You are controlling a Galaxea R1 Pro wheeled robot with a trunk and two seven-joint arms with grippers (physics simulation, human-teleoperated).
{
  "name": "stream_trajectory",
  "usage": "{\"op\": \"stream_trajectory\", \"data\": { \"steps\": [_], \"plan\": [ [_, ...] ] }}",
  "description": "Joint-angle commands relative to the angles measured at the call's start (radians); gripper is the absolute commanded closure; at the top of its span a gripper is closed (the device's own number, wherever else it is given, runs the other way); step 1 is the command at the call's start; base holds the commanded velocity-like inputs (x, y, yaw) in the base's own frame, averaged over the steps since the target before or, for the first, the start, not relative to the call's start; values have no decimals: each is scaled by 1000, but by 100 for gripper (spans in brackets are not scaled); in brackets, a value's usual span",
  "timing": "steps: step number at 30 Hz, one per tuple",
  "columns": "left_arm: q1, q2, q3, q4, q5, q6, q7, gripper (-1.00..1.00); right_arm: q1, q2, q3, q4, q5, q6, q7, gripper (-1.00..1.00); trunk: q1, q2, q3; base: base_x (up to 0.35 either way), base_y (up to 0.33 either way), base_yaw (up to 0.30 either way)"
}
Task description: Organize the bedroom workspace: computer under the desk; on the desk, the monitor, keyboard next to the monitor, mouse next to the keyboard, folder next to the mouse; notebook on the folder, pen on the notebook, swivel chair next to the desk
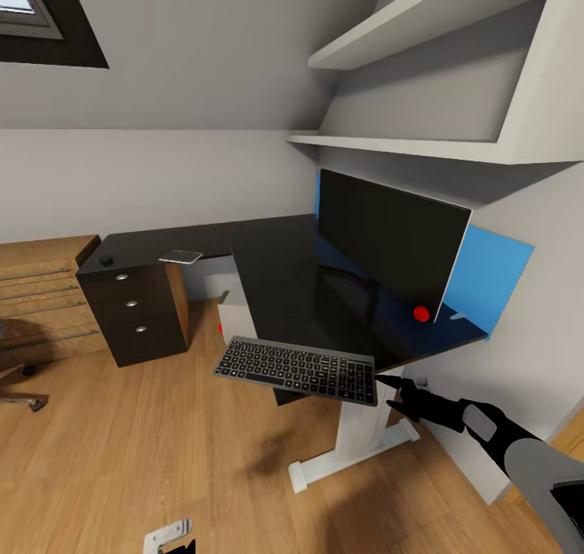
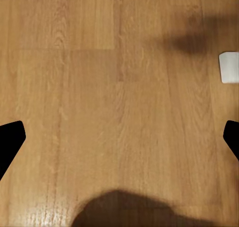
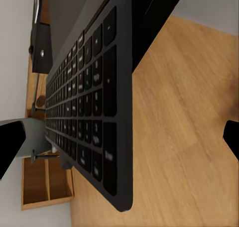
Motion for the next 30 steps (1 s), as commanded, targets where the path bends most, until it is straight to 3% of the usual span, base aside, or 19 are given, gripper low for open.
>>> {"op": "stream_trajectory", "data": {
  "steps": [1, 8, 30],
  "plan": [
    [-1, 1, -7, -2, 8, -2, 9, -100, -1, -1, 8, 0, -10, 4, -2, -100, 0, -1, -1, 0, 0, 0],
    [-1, 1, -7, -2, 8, -2, 9, -100, -1, -1, 8, 3, -12, -6, -35, -100, 0, -1, -1, 0, 0, 0],
    [-1, -1, -6, -1, 9, -2, 8, -100, -1, 8, 8, 5, -10, -9, -38, -100, 0, -1, -1, 43, 39, 0]
  ]
}}
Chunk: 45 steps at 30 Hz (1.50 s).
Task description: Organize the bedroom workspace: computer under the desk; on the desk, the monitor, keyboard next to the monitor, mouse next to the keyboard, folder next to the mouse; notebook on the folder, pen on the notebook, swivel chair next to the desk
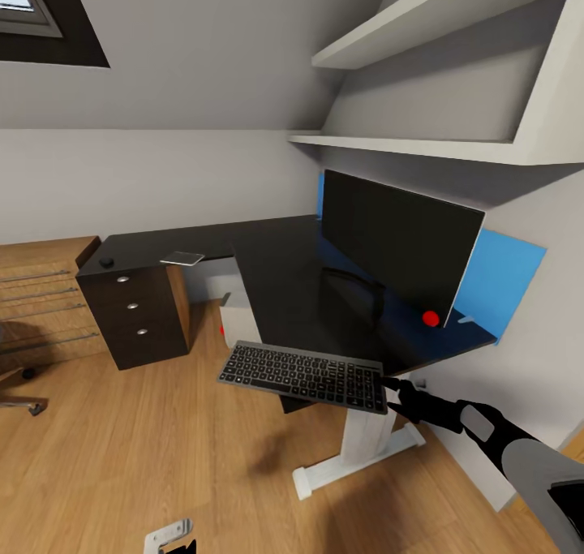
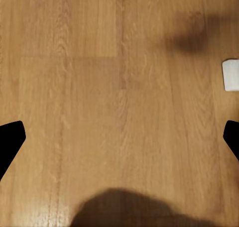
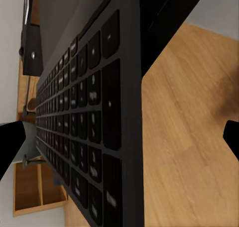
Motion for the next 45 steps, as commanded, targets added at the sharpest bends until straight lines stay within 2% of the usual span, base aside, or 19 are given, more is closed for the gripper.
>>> {"op": "stream_trajectory", "data": {
  "steps": [1, 9, 15, 25, 26, 45],
  "plan": [
    [-1, 2, -7, -2, 8, -2, 9, -100, -1, 0, 8, 0, -10, 5, 1, -100, 0, -1, -1, 12, 22, 0],
    [-1, 2, -7, -2, 8, -1, 9, -100, -1, 5, 8, 1, -11, 6, 1, -100, 0, -1, -1, 2, 4, 0],
    [-1, 2, -7, -2, 8, -1, 9, -100, -1, 18, 9, 2, -11, 7, 3, -100, 0, -1, -1, 0, 0, 0],
    [-1, 2, -7, -2, 8, -2, 9, -100, -1, 20, 8, 3, -10, 7, 4, -100, 0, -1, -1, 0, 0, 0],
    [-1, 2, -7, -2, 8, -2, 9, -100, -1, 20, 9, 3, -9, 7, 4, 100, 0, -1, -1, 0, 0, 0],
    [-1, 2, -7, -2, 8, -2, 8, -100, -1, 20, 8, 3, -9, 7, 7, 100, 0, -1, -1, 0, 0, 0]
  ]
}}
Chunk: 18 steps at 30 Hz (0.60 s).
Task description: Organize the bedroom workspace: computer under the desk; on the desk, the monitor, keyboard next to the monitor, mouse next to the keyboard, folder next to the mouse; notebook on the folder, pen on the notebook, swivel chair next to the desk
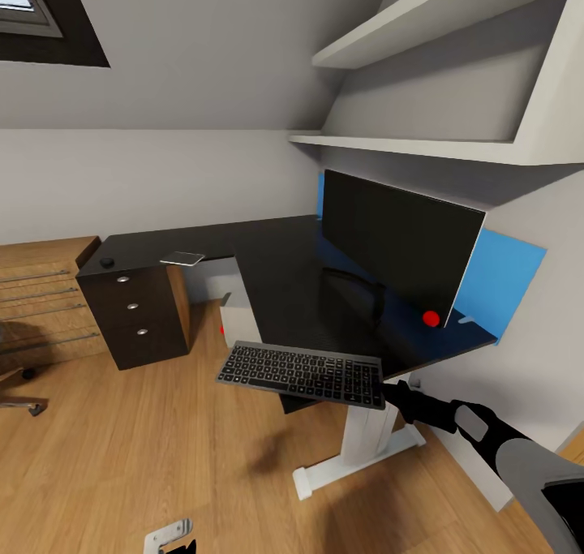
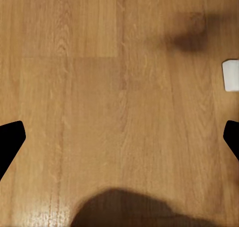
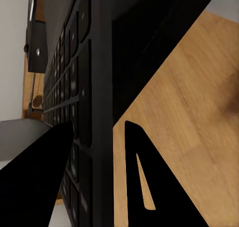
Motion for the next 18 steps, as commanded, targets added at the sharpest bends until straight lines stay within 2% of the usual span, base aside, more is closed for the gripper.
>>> {"op": "stream_trajectory", "data": {
  "steps": [1, 18],
  "plan": [
    [-1, 1, -7, -2, 8, -2, 9, -100, -1, -1, 10, 0, -9, 5, 0, 100, -4, 6, 2, 0, 0, 0],
    [-1, -5, -9, 0, 7, -2, 13, -100, -1, 0, 12, -1, -7, 5, -1, 100, -69, 125, 55, 0, 0, 0]
  ]
}}
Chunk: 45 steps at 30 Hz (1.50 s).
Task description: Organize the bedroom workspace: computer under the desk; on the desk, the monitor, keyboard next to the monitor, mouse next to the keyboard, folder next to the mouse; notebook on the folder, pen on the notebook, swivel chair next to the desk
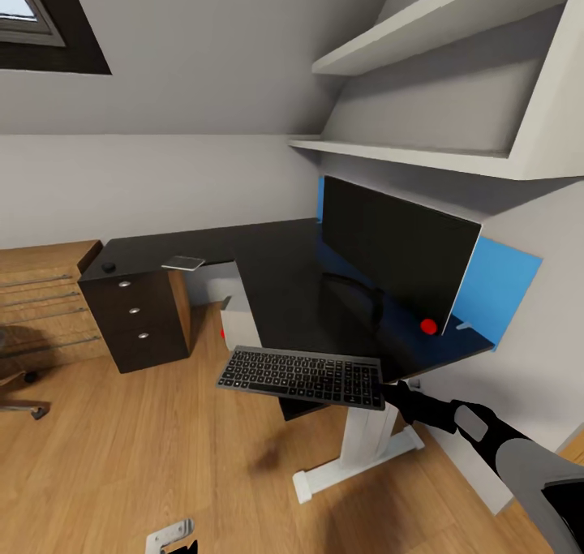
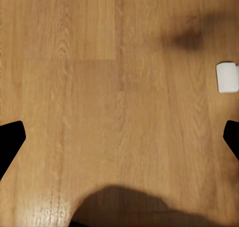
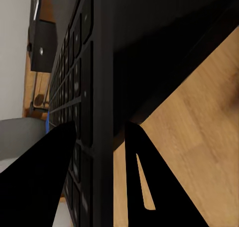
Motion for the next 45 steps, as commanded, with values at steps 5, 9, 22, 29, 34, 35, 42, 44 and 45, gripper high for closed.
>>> {"op": "stream_trajectory", "data": {
  "steps": [5, 9, 22, 29, 34, 35, 42, 44, 45],
  "plan": [
    [-1, 1, -7, -2, 9, -2, 9, -100, -1, -1, 7, 0, -10, 5, 0, 100, -19, 35, 15, 0, 0, 0],
    [-1, -1, -7, -2, 9, -2, 9, -100, -1, -1, 8, 0, -9, 4, 0, 100, -35, 63, 27, 0, 0, 0],
    [-1, -9, -8, 3, 9, -2, 9, -100, -1, 153, 10, -16, -15, -342, -4, 100, -84, 154, 68, 0, 0, 0],
    [-1, -9, -8, 3, 9, -2, 9, -100, -1, 282, -18, -27, -24, -487, -81, 100, -111, 203, 90, 0, 0, 0],
    [-1, -9, -8, 3, 10, -2, 9, -100, -1, 405, -118, -136, -118, -629, -376, 100, -130, 238, 106, 0, 0, 0],
    [-1, -9, -8, 4, 10, -2, 9, -100, -1, 409, -120, -138, -123, -643, -387, 100, -134, 245, 109, 0, 0, 0],
    [-1, -9, -9, 7, 11, 0, 9, -100, -1, 432, -131, -130, -139, -796, -428, 100, -161, 294, 131, 0, 0, 0],
    [-1, -10, -9, 16, 11, 1, 9, -100, 0, 432, -132, -128, -146, -814, -426, 100, -169, 308, 137, 0, 0, 0],
    [-1, -10, -9, 19, 11, 0, 9, -100, 0, 432, -131, -127, -153, -816, -425, 100, -173, 315, 140, 0, 0, 0]
  ]
}}
